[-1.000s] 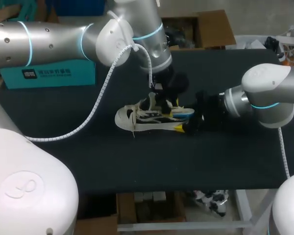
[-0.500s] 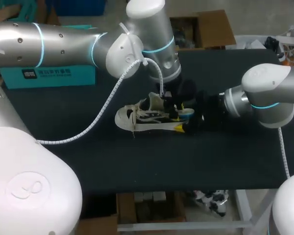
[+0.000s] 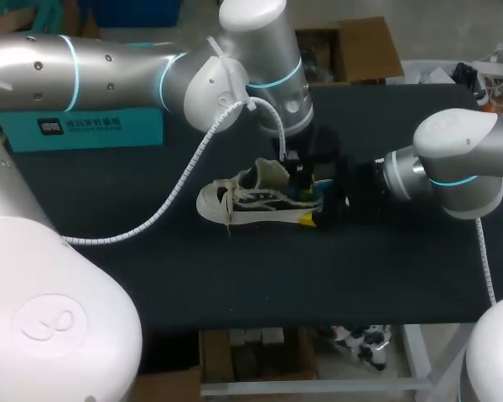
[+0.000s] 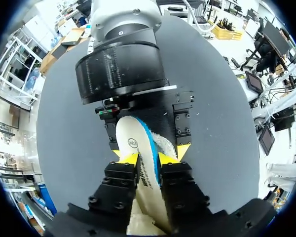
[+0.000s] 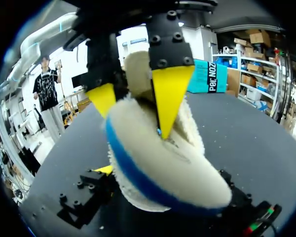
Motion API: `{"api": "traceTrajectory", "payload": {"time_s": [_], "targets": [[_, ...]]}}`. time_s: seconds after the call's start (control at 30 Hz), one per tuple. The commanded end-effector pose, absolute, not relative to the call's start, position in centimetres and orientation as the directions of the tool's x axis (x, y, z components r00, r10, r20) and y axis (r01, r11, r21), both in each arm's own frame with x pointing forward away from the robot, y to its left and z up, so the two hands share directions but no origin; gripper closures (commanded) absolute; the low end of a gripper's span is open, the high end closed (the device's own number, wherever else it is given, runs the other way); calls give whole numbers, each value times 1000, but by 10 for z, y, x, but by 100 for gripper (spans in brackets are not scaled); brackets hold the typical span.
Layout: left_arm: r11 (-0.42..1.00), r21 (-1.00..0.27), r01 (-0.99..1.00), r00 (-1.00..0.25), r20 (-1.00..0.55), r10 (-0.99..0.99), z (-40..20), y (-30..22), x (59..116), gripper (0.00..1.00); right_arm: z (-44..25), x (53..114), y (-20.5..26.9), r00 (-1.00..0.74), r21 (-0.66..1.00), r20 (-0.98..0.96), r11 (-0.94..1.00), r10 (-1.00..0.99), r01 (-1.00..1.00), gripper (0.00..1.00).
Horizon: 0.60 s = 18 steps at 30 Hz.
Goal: Open the shoe tongue, take the insole out of the shoe, put the insole back into the shoe, and pack the shoe into the shoebox
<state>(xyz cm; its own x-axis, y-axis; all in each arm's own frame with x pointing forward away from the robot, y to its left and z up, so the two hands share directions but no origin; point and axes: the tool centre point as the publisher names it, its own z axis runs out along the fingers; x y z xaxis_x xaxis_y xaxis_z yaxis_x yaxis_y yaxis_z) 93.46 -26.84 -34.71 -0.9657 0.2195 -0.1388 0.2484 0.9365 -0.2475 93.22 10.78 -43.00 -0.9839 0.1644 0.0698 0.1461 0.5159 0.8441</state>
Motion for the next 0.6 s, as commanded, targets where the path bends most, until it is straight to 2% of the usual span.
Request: {"api": "traceTrajectory", "payload": {"time_s": [0.03, 0.1, 0.33, 0.6], "targets": [[934, -258, 248, -965, -148, 215, -346, -263, 937, 92, -437, 932, 108, -984, 846, 70, 513, 161, 144, 100], [934, -259, 244, -966, -153, 210, -343, -262, 937, 100, -437, 932, 108, -984, 846, 70, 513, 161, 144, 100], [925, -278, 259, -962, -157, 223, -334, -258, 933, 100, -437, 932, 108, -984, 846, 70, 513, 161, 144, 100], [856, -366, 366, -930, -175, 323, -305, -256, 921, 100, -437, 932, 108, -984, 846, 70, 513, 161, 144, 100]]}}
